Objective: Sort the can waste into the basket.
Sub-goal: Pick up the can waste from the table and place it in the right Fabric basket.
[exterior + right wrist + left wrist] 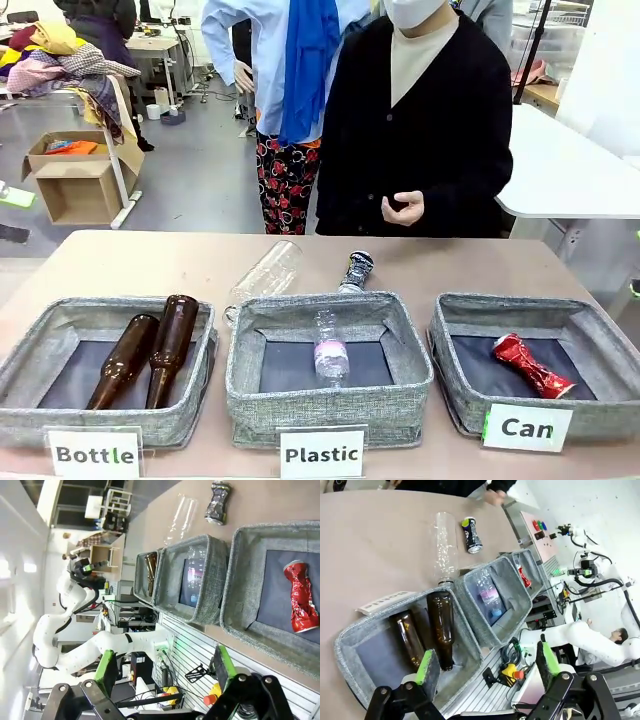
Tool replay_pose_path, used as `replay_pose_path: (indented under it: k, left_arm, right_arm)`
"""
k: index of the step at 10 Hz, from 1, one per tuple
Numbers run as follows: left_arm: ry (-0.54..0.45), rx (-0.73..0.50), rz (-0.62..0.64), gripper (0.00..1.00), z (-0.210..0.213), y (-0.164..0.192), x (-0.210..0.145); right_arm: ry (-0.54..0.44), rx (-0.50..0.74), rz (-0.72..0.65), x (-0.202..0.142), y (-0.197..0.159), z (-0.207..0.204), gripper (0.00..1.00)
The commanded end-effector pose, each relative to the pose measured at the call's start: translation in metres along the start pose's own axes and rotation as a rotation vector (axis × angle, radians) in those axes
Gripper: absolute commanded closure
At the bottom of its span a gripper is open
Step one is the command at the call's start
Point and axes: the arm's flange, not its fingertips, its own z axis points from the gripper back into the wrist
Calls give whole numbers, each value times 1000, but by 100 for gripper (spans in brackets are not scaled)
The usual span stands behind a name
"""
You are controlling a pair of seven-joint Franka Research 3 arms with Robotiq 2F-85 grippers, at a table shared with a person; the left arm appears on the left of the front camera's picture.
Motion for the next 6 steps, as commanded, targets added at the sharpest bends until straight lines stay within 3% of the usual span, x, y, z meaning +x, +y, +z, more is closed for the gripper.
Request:
replay_pose_path:
  k: [1,6]
  left_arm:
    - [6,0,-15,0,-1,3,-4]
    - [6,0,-15,0,-1,3,-4]
  right_arm:
    - [9,2,-6,-3,0,1,0]
    - [0,0,0,0,0,0,0]
